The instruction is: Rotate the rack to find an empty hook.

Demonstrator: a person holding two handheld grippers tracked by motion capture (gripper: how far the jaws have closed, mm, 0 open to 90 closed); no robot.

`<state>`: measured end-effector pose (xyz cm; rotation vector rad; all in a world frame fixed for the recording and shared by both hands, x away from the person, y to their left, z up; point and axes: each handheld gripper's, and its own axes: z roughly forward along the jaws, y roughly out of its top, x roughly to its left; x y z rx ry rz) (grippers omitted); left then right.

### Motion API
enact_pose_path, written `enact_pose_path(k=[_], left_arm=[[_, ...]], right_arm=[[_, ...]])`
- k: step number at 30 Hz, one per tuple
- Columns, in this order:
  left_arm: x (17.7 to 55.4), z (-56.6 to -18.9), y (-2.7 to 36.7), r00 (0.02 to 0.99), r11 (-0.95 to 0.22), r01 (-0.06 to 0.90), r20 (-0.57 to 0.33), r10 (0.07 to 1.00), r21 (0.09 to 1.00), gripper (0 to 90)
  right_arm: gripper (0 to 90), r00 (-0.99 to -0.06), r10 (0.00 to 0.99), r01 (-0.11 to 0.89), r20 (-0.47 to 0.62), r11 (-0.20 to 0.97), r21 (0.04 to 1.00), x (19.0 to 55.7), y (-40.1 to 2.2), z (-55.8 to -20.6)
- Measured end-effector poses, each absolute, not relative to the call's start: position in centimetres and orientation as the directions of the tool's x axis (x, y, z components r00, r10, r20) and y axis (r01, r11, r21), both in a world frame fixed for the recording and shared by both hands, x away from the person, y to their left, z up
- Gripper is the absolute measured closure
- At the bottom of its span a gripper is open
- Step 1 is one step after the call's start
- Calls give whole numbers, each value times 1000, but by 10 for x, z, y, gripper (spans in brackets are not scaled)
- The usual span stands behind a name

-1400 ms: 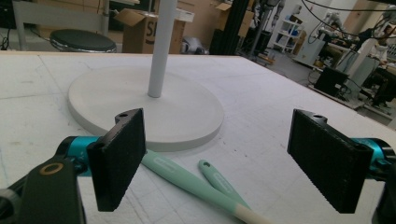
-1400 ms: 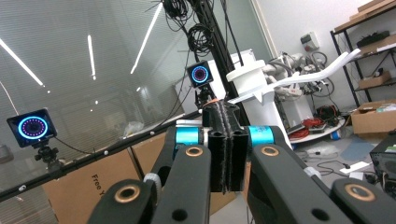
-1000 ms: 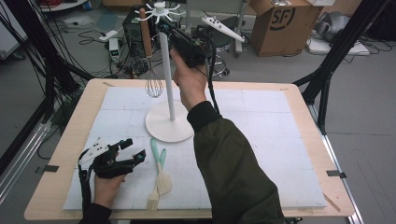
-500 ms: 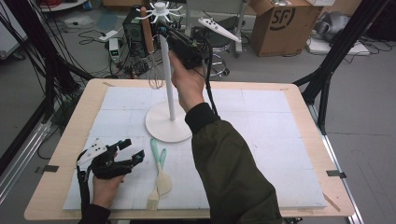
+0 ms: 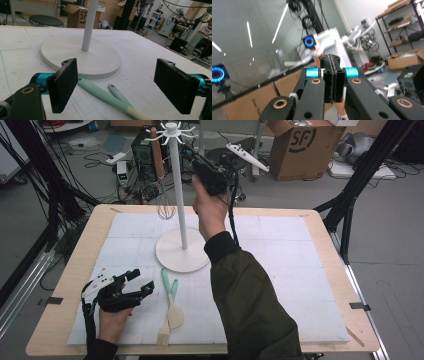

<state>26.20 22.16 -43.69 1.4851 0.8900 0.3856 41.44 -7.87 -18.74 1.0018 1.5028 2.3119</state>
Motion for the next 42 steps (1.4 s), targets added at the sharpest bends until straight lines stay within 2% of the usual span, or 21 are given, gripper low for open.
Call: enact_pose_path(k=[30,41,42], left_arm=[[262,-436,222,642,103,288,-272,717,952,200],[259,-435,221,647,94,281,-261,716,955,200],[259,-435,220,648,94,280,-260,716,955,200]], right_arm=[[900,-783,495,180,378,-401,898,406,-60,-178],[896,-768,529,179,362,-365,913,392,-78,-199],[857,-764,535,176,359,-363,915,389,-80,-201]])
